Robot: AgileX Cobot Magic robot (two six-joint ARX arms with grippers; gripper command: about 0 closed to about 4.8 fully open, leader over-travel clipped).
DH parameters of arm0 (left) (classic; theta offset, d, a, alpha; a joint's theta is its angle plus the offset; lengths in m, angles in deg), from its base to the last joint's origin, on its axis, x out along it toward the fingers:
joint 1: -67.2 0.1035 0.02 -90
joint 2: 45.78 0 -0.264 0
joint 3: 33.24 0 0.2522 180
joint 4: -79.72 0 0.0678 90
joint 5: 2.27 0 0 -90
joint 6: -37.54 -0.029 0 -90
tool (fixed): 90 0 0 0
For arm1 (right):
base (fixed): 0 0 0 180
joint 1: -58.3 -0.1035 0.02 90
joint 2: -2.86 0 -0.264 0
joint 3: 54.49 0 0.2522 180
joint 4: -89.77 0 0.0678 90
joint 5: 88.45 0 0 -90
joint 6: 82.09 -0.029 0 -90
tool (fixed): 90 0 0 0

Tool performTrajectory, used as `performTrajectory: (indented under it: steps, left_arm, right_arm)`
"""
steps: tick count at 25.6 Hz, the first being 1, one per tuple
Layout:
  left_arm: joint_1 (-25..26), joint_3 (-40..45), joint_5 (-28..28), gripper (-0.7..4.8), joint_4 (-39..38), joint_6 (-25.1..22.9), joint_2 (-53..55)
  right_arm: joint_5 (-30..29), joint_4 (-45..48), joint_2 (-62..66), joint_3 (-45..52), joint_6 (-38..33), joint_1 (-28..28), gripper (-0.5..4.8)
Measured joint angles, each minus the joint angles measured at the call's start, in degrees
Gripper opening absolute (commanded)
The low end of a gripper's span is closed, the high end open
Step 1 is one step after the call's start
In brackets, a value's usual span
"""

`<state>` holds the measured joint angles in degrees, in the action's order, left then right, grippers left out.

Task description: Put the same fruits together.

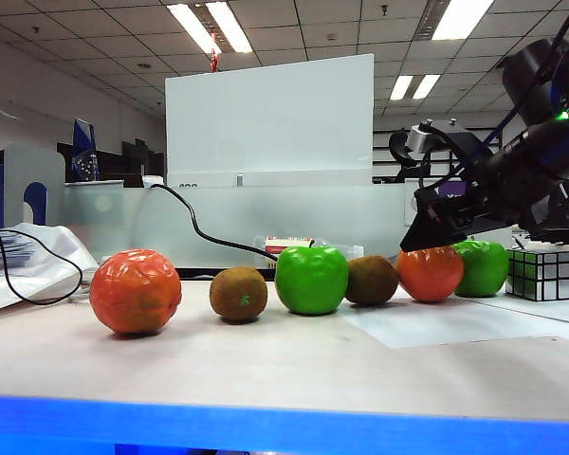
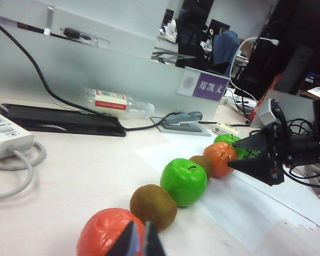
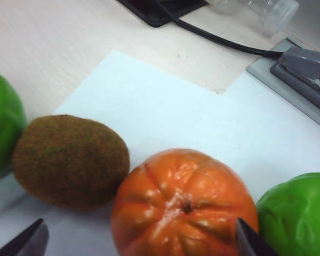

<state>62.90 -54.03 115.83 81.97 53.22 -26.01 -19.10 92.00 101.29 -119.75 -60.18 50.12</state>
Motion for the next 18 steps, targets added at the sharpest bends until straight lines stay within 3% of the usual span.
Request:
performTrajectory:
  steps: [7,18]
  left_arm:
    - [-2.27,0.02,-1.36,0.44,0.87,-3.04,0.31]
    - [-2.23,0.00,-1.40,0.44,0.90,-3.28,0.31]
  right_arm:
    - [0.15,2.23,1.75,-0.09,0.07,0.02,4.79]
    - [1.62,6.08,5.29,-0.33,-0.09,0.02,4.79]
